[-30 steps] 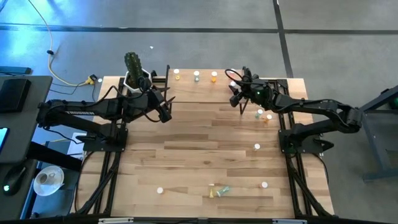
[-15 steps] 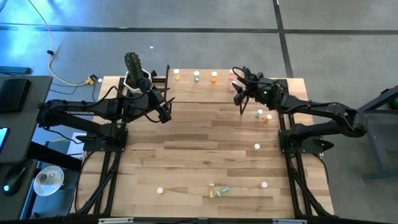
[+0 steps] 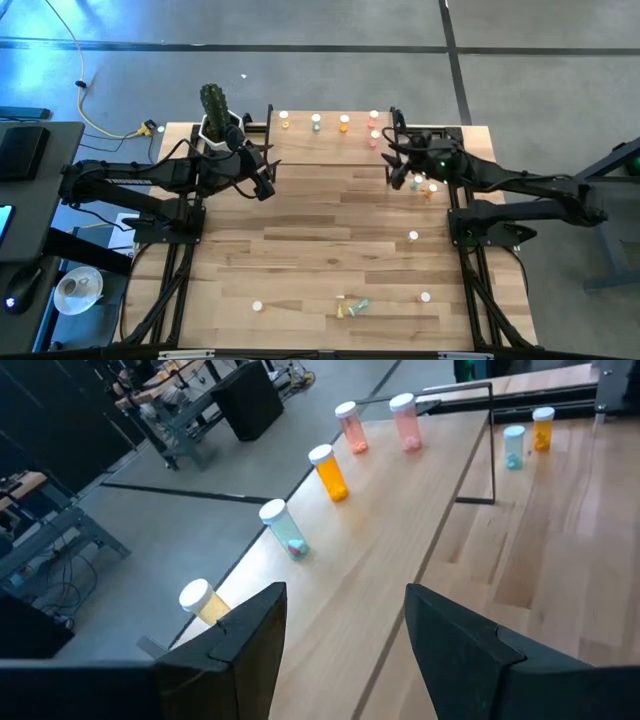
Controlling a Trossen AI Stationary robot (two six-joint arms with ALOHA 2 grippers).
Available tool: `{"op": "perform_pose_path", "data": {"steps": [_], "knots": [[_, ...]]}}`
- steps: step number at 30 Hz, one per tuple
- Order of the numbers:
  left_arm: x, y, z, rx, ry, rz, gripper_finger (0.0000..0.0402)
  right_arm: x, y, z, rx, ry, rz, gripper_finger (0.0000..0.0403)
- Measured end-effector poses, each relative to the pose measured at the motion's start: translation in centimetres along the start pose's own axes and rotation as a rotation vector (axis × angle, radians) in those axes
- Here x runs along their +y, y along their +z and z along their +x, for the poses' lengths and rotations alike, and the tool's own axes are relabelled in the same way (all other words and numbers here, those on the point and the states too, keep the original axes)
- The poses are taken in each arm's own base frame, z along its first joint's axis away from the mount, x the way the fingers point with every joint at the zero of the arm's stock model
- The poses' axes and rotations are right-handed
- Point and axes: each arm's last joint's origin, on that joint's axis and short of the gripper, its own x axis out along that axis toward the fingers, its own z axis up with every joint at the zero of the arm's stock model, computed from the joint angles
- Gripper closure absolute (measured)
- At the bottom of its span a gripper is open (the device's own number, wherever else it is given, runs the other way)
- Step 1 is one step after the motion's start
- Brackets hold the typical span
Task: Pick and place medicine bottles onto shelf by color
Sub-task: Put the top orange pill bottle on the shelf aligned with the other orange pill bottle
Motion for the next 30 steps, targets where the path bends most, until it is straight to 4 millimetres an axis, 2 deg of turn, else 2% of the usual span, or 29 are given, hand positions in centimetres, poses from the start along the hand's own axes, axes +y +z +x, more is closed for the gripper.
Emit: {"op": "perform_pose_path", "data": {"steps": [7, 18, 23, 26, 30], "knots": [[0.0, -0.1, 0.0, 0.006, -0.001, -0.006, 0.0209, -0.6, -1.3, -2.2, 0.156, -0.012, 0.064, 0.024], [0.0, -0.2, 0.0, 0.017, -0.002, 0.002, 0.0209, -2.6, 0.8, -5.1, 0.398, -0.154, 0.137, 0.024], [0.0, -0.2, 0.0, 0.019, -0.006, 0.004, 0.0209, -3.6, 0.5, -5.8, 0.546, -0.271, 0.245, 0.024], [-0.1, -0.2, 0.0, 0.017, -0.024, -0.004, 0.0209, -4.3, 0.2, -5.9, 0.578, -0.355, 0.343, 0.024], [-0.2, -0.2, 0.0, 0.014, -0.056, -0.025, 0.0209, -5.1, -0.6, -5.7, 0.628, -0.369, 0.504, 0.024]]}}
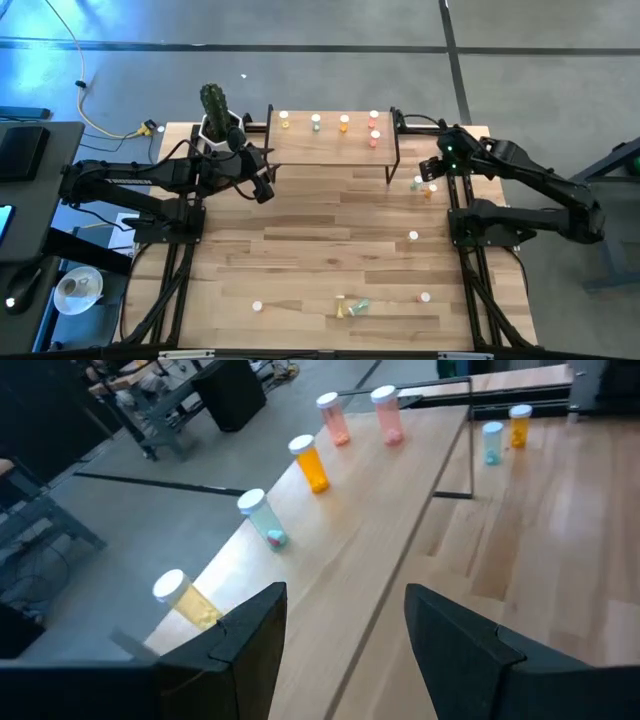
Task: Pick and place medicine bottles onto shelf by color
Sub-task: Put the top orange pill bottle on the shelf aligned with the other orange pill bottle
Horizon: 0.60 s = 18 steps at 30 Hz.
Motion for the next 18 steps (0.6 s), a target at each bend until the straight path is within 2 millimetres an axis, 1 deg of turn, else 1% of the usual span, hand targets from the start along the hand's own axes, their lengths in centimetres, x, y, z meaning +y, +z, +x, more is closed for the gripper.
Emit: {"op": "perform_pose_path", "data": {"steps": [3, 11, 18], "knots": [[-0.1, 0.0, 0.0, -0.002, -0.023, 0.001, 0.0209, -0.6, 0.0, 0.2, 0.046, -0.017, 0.114, 0.024], [-0.1, -0.3, 0.0, 0.021, -0.042, 0.019, 0.0209, -1.7, 0.0, 0.8, 0.173, -0.078, 0.28, 0.024], [-0.2, -0.8, 0.0, 0.066, -0.047, 0.047, 0.0209, -1.5, 0.5, 2.3, 0.272, -0.124, 0.321, 0.024]]}}
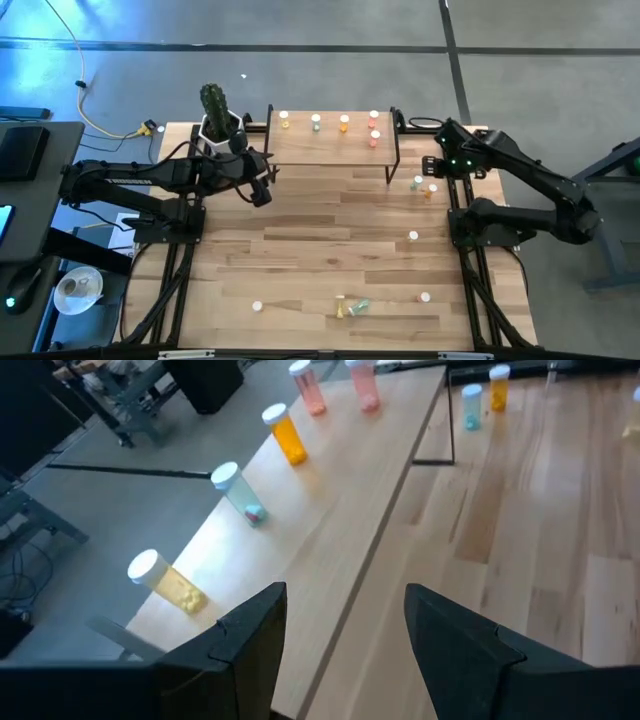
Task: Pick and place medicine bottles onto shelf by color
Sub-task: Put the top orange pill bottle on the shelf aligned with the other orange pill bottle
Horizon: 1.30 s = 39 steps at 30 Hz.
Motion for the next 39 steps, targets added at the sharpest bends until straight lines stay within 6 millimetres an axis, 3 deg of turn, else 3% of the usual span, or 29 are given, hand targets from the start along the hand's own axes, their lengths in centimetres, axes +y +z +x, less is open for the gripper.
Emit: {"op": "perform_pose_path", "data": {"steps": [12, 24, 31, 39], "knots": [[0.0, -0.2, 0.0, 0.018, -0.002, 0.011, 0.0209, 0.1, 2.0, 2.2, 0.14, -0.082, 0.011, 0.024], [0.0, -0.2, 0.0, 0.018, -0.002, 0.008, 0.0209, -1.0, 2.8, 2.1, 0.119, -0.098, -0.003, 0.024], [0.0, -0.2, 0.0, 0.018, -0.002, 0.01, 0.0209, -0.7, 1.7, 1.9, 0.1, -0.076, -0.005, 0.024], [0.0, -0.2, 0.0, 0.018, -0.002, 0.034, 0.0209, -1.9, -1.5, 4.9, 0.043, -0.004, 0.051, 0.024]]}}
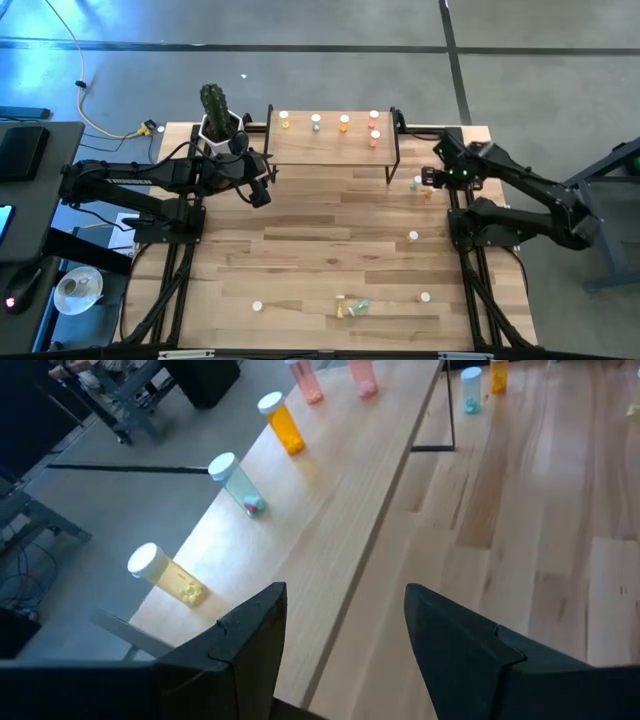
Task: Pick and place medicine bottles onto shelf by color
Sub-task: Put the top orange pill bottle on the shelf aligned with the other orange pill bottle, then put the top blue pill bottle on the shelf aligned with the other blue pill bottle
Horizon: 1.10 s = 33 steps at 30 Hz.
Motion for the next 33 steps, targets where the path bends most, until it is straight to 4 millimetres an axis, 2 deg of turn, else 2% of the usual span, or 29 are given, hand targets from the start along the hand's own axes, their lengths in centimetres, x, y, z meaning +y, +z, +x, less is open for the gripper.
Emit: {"op": "perform_pose_path", "data": {"steps": [21, 33], "knots": [[0.0, 0.0, 0.0, -0.002, 0.0, -0.001, 0.0209, -0.5, -0.4, 2.9, -0.054, 0.034, 0.016, 0.0241], [0.0, 0.0, 0.0, -0.002, 0.0, -0.001, 0.0209, -0.5, -0.4, 3.2, -0.062, 0.045, 0.008, 0.0241]]}}
